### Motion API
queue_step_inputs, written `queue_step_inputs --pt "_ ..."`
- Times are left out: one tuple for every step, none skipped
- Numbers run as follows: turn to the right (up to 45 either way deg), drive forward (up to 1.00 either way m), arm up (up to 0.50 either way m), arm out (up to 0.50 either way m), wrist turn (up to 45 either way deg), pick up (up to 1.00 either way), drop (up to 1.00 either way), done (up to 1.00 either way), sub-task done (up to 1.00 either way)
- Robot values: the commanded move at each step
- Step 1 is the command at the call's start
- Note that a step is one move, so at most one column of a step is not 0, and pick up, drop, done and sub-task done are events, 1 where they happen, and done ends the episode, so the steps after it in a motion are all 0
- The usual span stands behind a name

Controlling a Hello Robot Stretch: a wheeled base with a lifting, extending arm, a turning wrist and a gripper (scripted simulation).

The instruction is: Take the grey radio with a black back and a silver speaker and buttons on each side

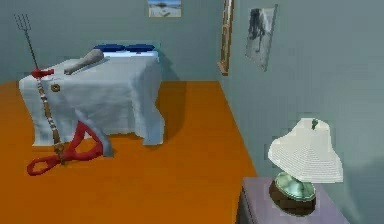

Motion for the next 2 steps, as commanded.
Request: queue_step_inputs --pt "0.0 0.0 0.0 0.16 0.0 0.0 0.0 0.0 0.0" --pt "0.0 0.0 0.0 0.0 45.0 0.0 0.0 0.0 0.0"
